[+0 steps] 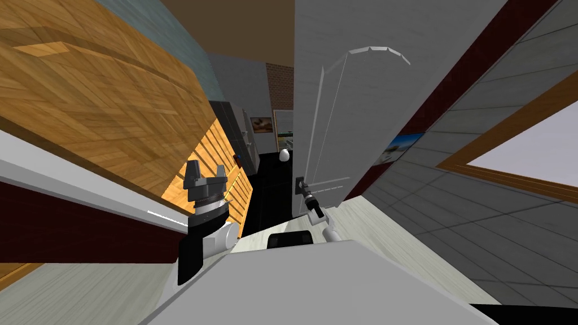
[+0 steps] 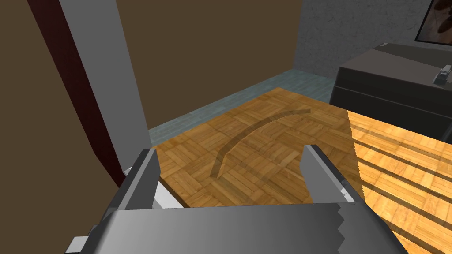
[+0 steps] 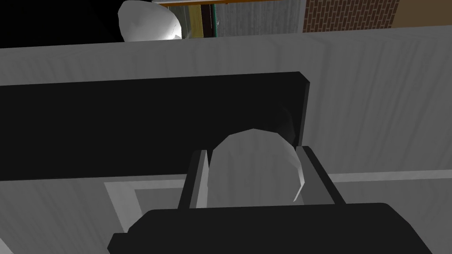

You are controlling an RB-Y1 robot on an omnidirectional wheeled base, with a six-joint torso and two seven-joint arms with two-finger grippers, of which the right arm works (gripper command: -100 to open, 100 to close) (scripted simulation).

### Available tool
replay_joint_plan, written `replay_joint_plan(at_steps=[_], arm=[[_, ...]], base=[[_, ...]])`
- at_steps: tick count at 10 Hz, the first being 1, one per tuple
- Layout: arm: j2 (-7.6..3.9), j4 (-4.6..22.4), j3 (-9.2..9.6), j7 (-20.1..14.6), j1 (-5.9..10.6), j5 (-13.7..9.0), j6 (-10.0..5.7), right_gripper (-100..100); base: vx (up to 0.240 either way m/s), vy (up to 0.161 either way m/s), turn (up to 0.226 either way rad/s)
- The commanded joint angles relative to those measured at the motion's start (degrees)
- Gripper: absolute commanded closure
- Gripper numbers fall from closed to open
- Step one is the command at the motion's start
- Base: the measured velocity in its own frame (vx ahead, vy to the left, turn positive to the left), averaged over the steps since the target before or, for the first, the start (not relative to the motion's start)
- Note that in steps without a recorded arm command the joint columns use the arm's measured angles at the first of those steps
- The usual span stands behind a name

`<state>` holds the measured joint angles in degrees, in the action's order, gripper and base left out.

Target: Push the door open

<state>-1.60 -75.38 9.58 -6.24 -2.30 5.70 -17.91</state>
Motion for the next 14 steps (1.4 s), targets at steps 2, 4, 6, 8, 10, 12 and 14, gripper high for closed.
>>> replay_joint_plan(at_steps=[2,4,6,8,10,12,14], arm=[[-0.39,0.13,-0.70,0.16,0.12,-0.09,0.08,100],[-0.70,0.24,-1.40,0.32,0.26,-0.18,0.13,100],[-1.05,0.38,-2.29,0.53,0.45,-0.30,0.20,100],[-1.47,0.61,-3.78,0.88,0.76,-0.50,0.32,100],[-1.65,0.74,-4.62,1.07,0.93,-0.61,0.39,100],[-1.79,0.88,-5.51,1.28,1.12,-0.72,0.46,100],[-1.94,1.17,-7.40,1.72,1.52,-0.97,0.62,100]], base=[[0.048,0.025,-0.018],[0.140,0.049,-0.037],[0.169,0.083,-0.047],[0.171,0.085,-0.049],[0.125,0.077,-0.045],[0.109,0.063,-0.050],[0.152,0.089,-0.118]])
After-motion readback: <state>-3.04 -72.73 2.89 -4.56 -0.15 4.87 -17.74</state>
